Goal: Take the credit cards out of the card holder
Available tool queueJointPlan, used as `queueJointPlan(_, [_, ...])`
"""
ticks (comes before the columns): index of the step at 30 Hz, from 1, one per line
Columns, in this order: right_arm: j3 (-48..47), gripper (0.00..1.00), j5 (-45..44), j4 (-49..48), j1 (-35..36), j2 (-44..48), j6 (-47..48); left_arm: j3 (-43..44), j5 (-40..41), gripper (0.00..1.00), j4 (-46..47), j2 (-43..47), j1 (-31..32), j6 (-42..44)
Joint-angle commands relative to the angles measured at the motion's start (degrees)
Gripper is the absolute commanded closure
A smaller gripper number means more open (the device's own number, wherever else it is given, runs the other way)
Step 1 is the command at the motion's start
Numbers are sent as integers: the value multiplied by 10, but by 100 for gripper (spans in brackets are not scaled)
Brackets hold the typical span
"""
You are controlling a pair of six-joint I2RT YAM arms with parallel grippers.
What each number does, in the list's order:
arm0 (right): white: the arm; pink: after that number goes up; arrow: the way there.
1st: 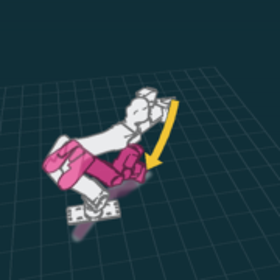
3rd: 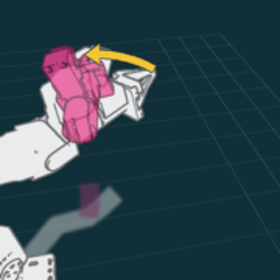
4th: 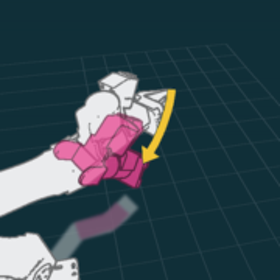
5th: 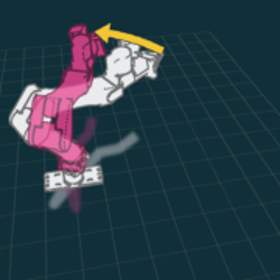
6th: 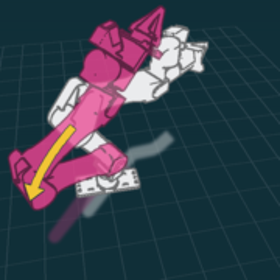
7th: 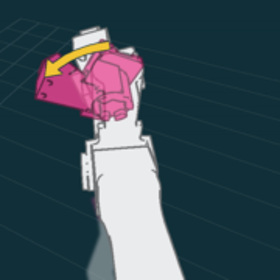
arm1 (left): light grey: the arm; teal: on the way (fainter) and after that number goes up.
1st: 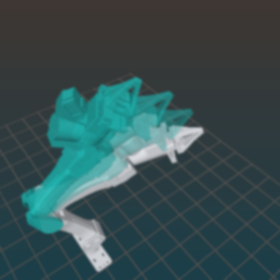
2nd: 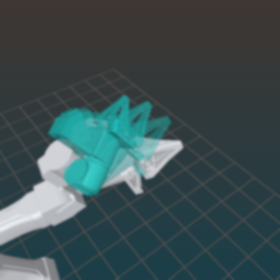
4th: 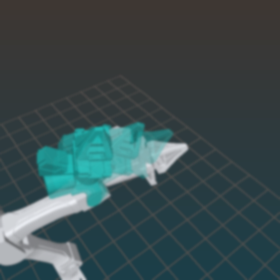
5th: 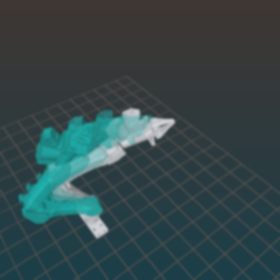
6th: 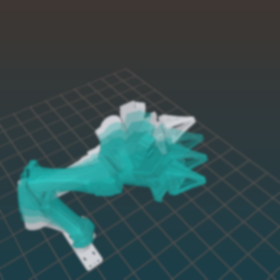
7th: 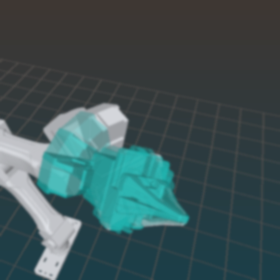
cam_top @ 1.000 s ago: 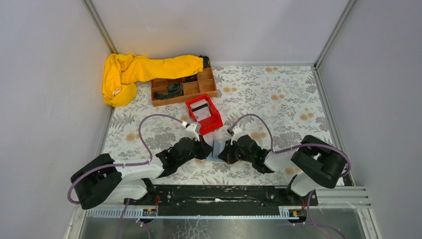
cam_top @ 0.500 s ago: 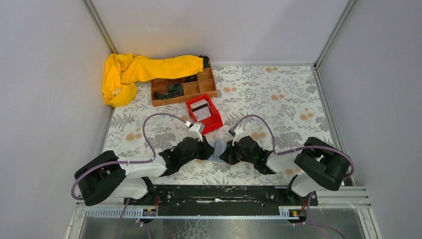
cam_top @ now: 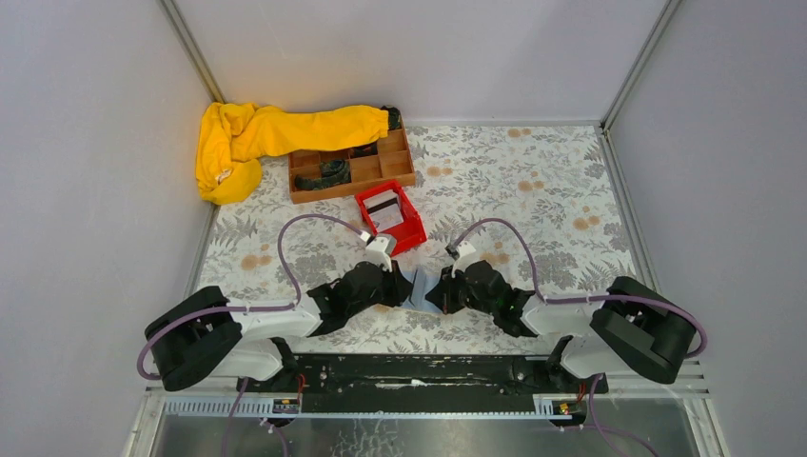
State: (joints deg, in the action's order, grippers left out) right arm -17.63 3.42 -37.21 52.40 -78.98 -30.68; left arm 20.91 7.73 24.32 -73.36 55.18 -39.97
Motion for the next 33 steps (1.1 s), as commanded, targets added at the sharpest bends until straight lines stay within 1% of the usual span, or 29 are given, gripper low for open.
queueJointPlan(1, [4,100,-38,21,3,47,8,17,1,83,6,-14,9,12])
queueJointPlan(5, [8,100,-58,38,4,82,8,25,3,83,1,-24,11,16])
queueJointPlan(9, [-2,100,-53,60,4,102,16,33,4,83,-3,-30,16,19])
queueJointPlan(11, [-6,98,-57,66,3,106,19,37,6,83,-5,-32,18,21])
queueJointPlan(13, [-7,95,-71,71,4,103,20,42,10,83,-13,-34,18,22])
queueJointPlan(17, [-11,95,-104,97,3,77,3,48,16,83,-30,-37,19,23])
queueJointPlan(20, [-2,96,-92,73,1,51,-8,51,22,81,-44,-34,21,28])
queueJointPlan(21, [0,96,-88,63,1,42,-12,52,23,78,-49,-34,22,30])
queueJointPlan(23, [1,96,-79,47,1,24,-16,57,25,69,-63,-34,22,37])
queueJointPlan(26, [1,98,-70,29,1,2,-22,64,27,47,-77,-35,23,45])
queueJointPlan(28, [1,98,-66,21,1,-8,-22,67,22,38,-81,-38,24,51])
queueJointPlan(30, [0,99,-64,20,1,-13,-22,69,19,34,-81,-40,25,52])
queueJointPlan(33, [-1,99,-65,20,1,-15,-21,71,17,33,-79,-47,27,52])
